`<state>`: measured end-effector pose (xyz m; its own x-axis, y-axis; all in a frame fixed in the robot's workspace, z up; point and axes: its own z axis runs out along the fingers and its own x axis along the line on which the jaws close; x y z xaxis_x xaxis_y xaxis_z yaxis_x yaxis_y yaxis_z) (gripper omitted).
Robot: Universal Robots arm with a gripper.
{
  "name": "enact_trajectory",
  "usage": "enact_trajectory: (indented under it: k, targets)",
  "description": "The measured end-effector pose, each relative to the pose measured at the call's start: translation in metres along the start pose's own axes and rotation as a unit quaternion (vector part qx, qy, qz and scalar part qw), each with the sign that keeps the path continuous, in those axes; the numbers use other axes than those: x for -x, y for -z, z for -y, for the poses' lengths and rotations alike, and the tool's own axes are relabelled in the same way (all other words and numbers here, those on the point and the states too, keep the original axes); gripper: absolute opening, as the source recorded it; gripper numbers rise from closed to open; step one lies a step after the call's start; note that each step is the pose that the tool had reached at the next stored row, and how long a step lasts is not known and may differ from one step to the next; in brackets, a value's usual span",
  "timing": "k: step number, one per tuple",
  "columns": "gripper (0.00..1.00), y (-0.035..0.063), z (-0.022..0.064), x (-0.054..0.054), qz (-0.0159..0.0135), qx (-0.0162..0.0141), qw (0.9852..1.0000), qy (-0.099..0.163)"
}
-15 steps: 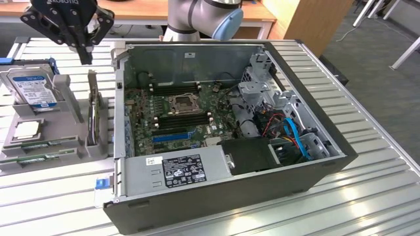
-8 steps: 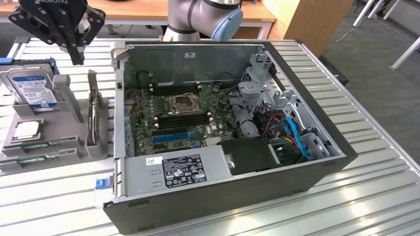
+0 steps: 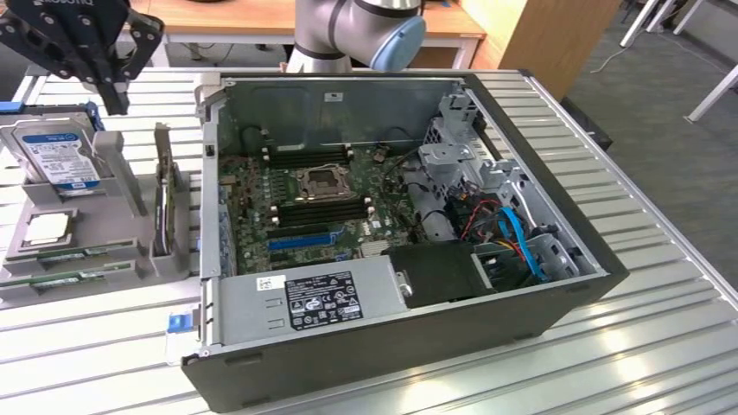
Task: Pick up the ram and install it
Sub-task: 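Reach for the ram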
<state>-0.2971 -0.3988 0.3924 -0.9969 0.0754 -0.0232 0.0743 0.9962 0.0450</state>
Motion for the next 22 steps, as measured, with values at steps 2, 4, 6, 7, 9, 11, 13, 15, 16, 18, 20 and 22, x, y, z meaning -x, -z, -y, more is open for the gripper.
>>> enact_trajectory:
  k: [2, 4, 6, 7, 9, 11, 13, 15, 16, 18, 20, 22]
  targets:
    - [0.10, 0.0000, 0.0003, -0.005, 0.0000, 0.0000, 1.0000, 0.000]
    - [0.10, 0.0001, 0.0007, -0.009, 0.0000, 0.0000, 1.0000, 0.000]
    - [0.10, 0.0001, 0.0010, -0.013, 0.0001, 0.0000, 1.0000, 0.000]
    - [0.10, 0.0002, 0.0011, -0.015, 0.0000, 0.0000, 1.0000, 0.000]
    - [0.10, 0.0002, 0.0014, -0.019, 0.0000, 0.0000, 1.0000, 0.000]
    - [0.10, 0.0003, 0.0017, -0.023, 0.0000, 0.0000, 1.0000, 0.000]
    - [0.10, 0.0003, 0.0020, -0.026, 0.0001, 0.0000, 1.0000, 0.000]
    - [0.10, 0.0004, 0.0022, -0.030, 0.0000, 0.0000, 1.0000, 0.000]
    - [0.10, 0.0004, 0.0024, -0.032, 0.0001, 0.0000, 1.0000, 0.000]
    - [0.10, 0.0005, 0.0026, -0.035, 0.0000, 0.0000, 1.0000, 0.000]
    - [0.10, 0.0006, 0.0029, -0.038, 0.0000, 0.0000, 1.0000, 0.000]
    - [0.10, 0.0006, 0.0031, -0.041, 0.0000, 0.0000, 1.0000, 0.000]
